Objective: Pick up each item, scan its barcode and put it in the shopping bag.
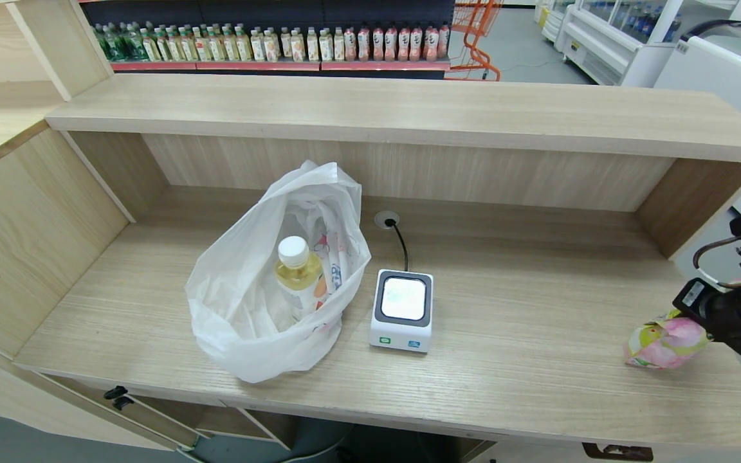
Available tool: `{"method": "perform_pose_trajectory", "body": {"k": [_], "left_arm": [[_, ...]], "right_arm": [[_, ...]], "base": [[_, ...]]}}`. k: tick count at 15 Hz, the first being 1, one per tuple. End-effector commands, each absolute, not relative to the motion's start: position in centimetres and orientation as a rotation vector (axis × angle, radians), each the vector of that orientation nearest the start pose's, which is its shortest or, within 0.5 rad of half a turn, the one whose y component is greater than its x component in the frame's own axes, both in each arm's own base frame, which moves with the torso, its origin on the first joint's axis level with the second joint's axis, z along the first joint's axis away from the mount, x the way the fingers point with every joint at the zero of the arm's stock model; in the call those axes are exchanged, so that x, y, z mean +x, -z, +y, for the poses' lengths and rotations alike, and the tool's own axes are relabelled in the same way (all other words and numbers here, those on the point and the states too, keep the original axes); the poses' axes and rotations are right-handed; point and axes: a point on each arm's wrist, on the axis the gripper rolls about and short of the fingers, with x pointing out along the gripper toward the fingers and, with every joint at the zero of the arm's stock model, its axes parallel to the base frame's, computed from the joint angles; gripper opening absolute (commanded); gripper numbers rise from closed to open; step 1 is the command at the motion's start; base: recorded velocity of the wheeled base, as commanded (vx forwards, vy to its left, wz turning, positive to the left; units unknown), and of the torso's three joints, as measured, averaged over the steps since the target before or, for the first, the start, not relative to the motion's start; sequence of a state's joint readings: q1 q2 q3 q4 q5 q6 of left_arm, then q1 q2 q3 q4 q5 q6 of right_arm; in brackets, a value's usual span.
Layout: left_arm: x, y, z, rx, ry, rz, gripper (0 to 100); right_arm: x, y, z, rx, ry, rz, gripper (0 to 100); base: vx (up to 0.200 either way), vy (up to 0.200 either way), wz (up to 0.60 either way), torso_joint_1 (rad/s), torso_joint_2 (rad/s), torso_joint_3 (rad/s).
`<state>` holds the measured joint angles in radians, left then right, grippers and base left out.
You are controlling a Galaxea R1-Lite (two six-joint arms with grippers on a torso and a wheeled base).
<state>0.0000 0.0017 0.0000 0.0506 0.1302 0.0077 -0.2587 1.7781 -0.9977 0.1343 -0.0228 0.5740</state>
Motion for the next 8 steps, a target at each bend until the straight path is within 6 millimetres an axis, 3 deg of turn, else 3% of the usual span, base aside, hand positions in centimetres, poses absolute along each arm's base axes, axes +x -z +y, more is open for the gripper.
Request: {"method": "perform_pose_trajectory", "body": {"k": [1,3,6,8], "left_arm": [[-2.3,-7.0,0.3,0.011,-0.13,0.053,100],[-2.3,-7.0,0.3,0.011,-0.13,0.053,100],[-2.3,-7.0,0.3,0.011,-0.129,0.053,100],[-2.3,-7.0,0.3,0.011,-0.13,0.053,100]], "right_arm": [[28.7,-16.6,-7.3,0.554,0.344,0.739,0],[27.4,-19.0,-6.6,0.422,-0.018,0.664,0],[25.4,-20.3,-6.3,0.237,-0.558,0.517,0],[24.9,-21.2,-4.9,0.197,-0.845,0.403,0]], "base": [[0.0,0.0,0.0,0.0,0.0,0.0],[0.0,0.0,0.0,0.0,0.0,0.0],[0.0,0.0,0.0,0.0,0.0,0.0],[0.0,0.0,0.0,0.0,0.0,0.0]]}}
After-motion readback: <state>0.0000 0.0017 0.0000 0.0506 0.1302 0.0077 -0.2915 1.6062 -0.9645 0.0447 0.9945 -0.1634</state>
